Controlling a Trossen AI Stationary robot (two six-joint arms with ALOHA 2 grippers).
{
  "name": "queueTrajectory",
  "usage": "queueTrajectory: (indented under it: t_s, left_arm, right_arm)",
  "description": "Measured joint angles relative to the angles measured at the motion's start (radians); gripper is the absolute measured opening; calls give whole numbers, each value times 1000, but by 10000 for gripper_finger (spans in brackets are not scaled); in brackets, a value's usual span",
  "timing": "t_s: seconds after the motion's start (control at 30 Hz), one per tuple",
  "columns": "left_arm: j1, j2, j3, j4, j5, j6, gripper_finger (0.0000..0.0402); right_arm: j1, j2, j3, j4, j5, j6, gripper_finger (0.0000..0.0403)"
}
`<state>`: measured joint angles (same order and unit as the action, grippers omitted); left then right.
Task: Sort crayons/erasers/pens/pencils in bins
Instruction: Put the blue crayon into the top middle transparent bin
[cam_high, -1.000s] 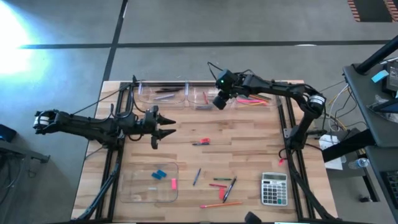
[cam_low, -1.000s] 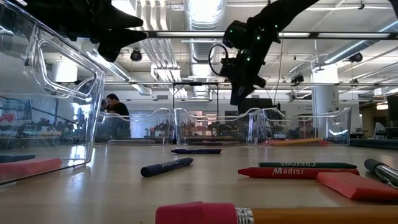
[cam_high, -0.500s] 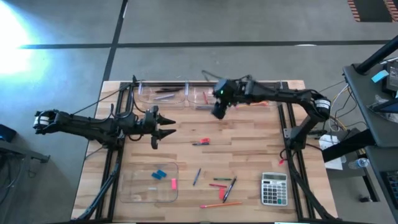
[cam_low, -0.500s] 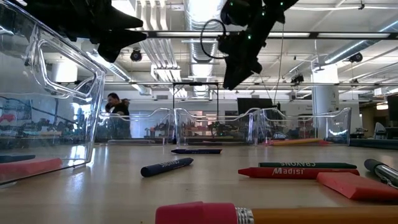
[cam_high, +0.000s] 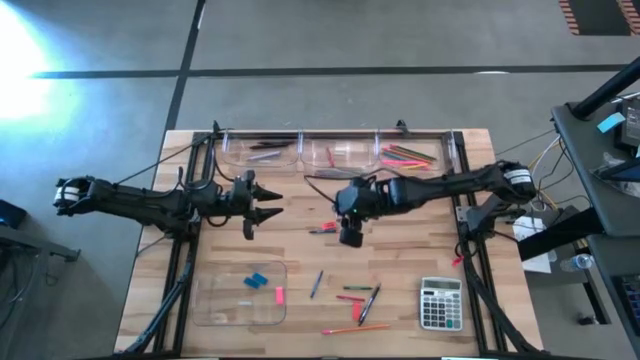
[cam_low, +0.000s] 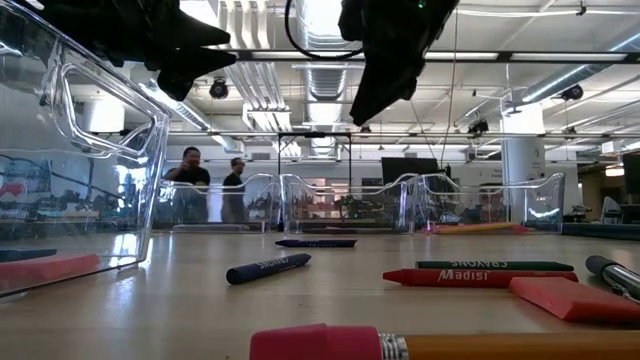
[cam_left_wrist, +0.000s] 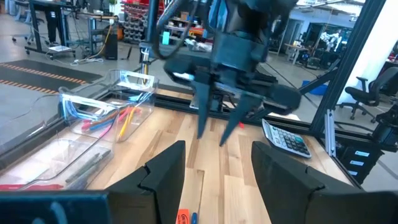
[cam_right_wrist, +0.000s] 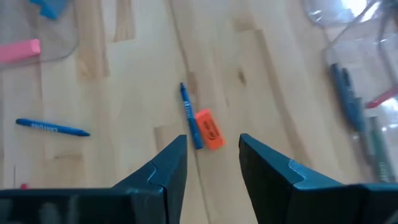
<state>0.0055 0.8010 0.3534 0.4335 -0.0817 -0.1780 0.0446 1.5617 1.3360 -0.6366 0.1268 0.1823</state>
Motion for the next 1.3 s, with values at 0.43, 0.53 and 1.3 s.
queueTrajectory:
  t_s: [0.43, 0.53, 1.3]
  left_arm:
    - [1, 93, 3, 4, 0, 1, 170]
    - [1, 124, 15, 7, 0, 1, 170]
    - [1, 241, 25, 81, 0, 44, 170]
  right_arm:
    - [83, -29, -292, 237, 4, 81, 114]
    - [109, -58, -350, 280, 4, 135, 109]
    - [487, -147, -550, 833, 588, -27, 63]
